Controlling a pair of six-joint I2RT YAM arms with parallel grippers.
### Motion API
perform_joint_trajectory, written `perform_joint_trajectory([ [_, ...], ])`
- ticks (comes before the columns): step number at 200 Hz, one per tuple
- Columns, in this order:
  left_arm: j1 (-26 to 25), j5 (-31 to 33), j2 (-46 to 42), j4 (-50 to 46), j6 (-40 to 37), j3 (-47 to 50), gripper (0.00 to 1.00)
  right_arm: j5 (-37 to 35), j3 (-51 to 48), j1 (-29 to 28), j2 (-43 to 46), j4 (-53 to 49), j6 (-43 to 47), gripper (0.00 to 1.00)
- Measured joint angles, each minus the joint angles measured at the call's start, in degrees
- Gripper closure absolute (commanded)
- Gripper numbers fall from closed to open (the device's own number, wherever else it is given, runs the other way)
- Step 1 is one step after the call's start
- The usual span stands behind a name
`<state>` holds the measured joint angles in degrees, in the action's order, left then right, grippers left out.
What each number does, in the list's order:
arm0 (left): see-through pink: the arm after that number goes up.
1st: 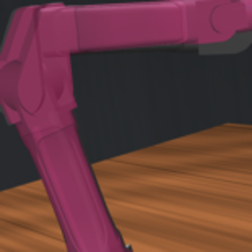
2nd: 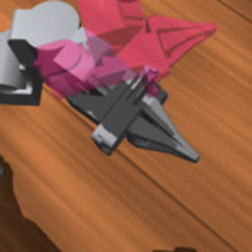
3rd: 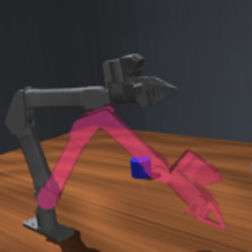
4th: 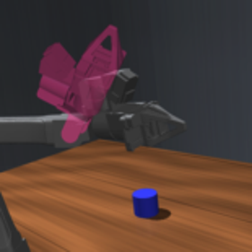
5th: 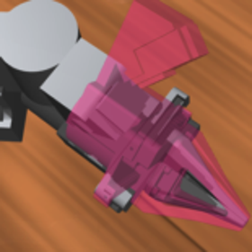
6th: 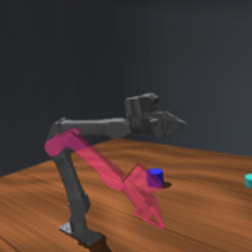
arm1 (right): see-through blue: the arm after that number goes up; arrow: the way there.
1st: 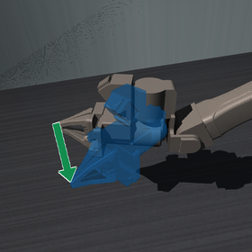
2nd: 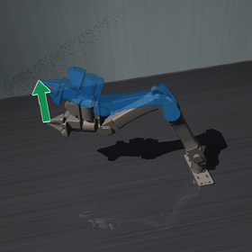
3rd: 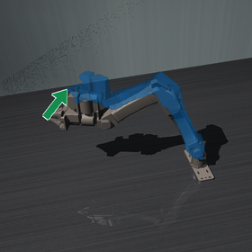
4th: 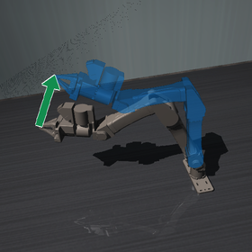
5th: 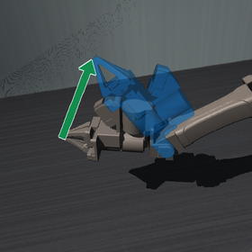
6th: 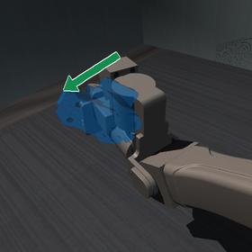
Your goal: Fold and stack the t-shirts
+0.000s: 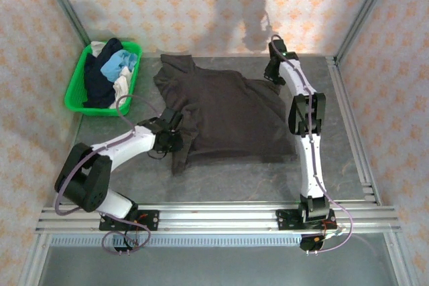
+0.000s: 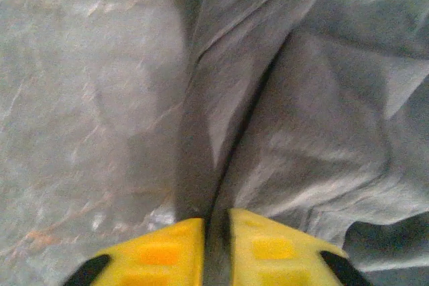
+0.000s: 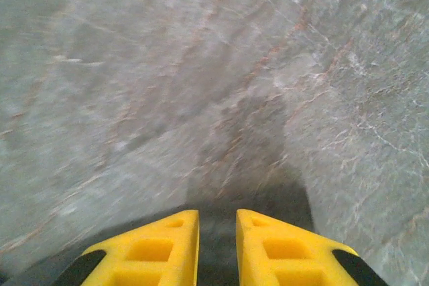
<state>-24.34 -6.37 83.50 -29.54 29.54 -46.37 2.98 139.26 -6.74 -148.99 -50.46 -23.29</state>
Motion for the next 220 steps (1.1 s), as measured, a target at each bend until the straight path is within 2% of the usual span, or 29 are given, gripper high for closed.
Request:
perform_joint_trajectory([
  [46,0.02,3.65,-12.59,-3.39,5.09,4.94,1.0,1.92,0.7,1.05,-1.64,-1.16,-2.05,0.8],
  [75,0.48,5.4,-21.38,-6.25,8.24,8.92,1.0,1.97,0.96,1.07,-1.75,-1.2,-2.54,0.97],
  [79,0.52,5.46,-22.23,-6.6,8.52,9.4,0.98,1.95,1.09,1.07,-1.79,-1.22,-2.27,1.0],
  [90,0.76,5.57,-24.46,-7.8,9.11,10.38,0.89,1.81,1.68,1.22,-2.19,-1.2,-2.23,1.0],
  [110,0.81,5.31,-25.79,-8.57,9.73,10.54,0.58,1.81,2.86,1.68,-2.8,-1.27,-2.19,1.0],
  [118,0.81,4.85,-25.64,-8.39,9.79,10.51,0.5,2.01,3.21,2.12,-2.95,-1.2,-2.23,1.0],
  [160,0.63,2.08,-17.16,-7.34,7.32,6.34,0.34,4.39,5.42,7.13,-3.39,-1.16,-2.51,1.0],
  [176,-0.33,1.2,-12.76,-5.53,5.97,3.39,0.31,4.76,8.04,8.39,-3.43,-1.33,-1.77,1.0],
  [204,-2.1,-0.26,-4.55,-2.4,4.33,-1.07,0.35,5.01,10.91,8.5,-3.19,-0.46,0.63,1.0],
  [212,-2.27,-0.74,-2.36,-1.62,3.78,-1.86,0.39,5.01,10.91,8.28,-3.04,-0.59,1.31,0.92],
  [220,-2.32,-0.96,-0.35,-0.76,3.37,-2.19,0.49,4.98,10.91,8.11,-2.99,-0.96,1.97,0.81],
])
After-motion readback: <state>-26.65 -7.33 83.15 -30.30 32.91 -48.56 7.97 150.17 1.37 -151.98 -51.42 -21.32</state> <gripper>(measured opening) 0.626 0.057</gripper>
